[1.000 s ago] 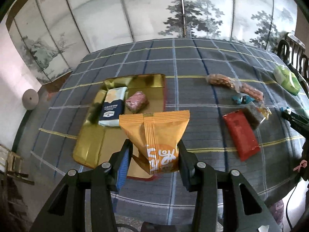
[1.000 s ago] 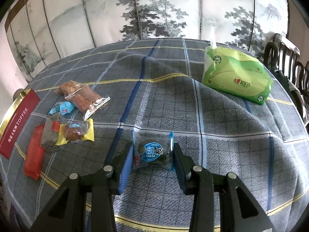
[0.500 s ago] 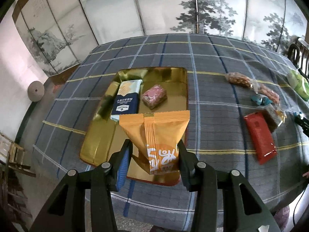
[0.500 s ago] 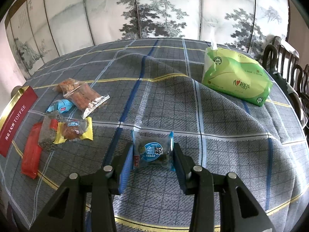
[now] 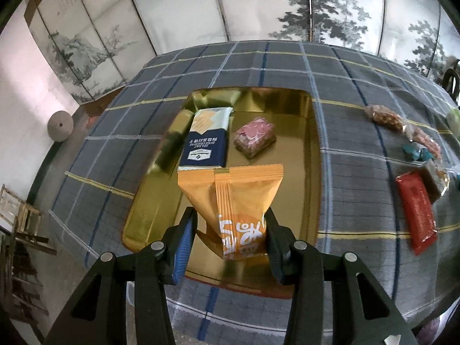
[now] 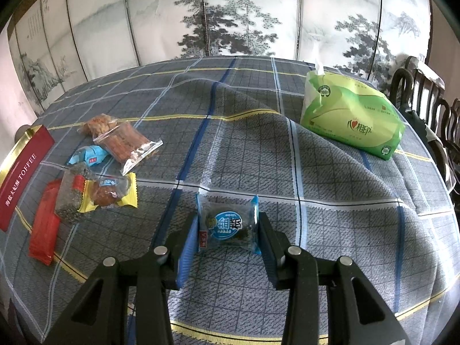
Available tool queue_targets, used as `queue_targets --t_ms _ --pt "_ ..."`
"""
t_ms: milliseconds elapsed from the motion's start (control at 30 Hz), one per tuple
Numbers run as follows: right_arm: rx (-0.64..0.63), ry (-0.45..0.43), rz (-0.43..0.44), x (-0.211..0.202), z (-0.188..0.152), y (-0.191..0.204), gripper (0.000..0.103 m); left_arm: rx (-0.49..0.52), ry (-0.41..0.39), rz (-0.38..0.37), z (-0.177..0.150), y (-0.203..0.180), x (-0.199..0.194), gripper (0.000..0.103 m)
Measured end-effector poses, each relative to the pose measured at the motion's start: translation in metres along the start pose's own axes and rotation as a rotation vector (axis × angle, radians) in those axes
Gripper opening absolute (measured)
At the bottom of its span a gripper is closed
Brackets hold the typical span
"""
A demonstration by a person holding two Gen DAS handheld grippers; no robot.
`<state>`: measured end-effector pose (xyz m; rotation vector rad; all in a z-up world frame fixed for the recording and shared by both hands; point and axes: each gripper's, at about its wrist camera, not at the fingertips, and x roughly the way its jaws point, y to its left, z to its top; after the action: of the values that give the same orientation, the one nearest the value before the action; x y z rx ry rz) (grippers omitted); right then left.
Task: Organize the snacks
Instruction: 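Carry the orange bag into the gold tin tray and open the left gripper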
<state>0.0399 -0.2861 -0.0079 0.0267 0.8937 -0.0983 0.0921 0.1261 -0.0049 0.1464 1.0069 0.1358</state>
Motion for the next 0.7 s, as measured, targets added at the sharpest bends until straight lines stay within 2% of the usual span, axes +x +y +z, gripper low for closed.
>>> queue_targets --t_ms 167,700 --pt "-0.006 0.001 -0.009 0.0 0.0 0.001 0.041 -0.011 0.013 0.01 0.0 0.007 0.014 0.042" --pt "-0.012 0.003 -0.016 0.0 0.0 0.002 0.041 -0.083 0.073 -0.021 0.006 0.034 0.052 0.042"
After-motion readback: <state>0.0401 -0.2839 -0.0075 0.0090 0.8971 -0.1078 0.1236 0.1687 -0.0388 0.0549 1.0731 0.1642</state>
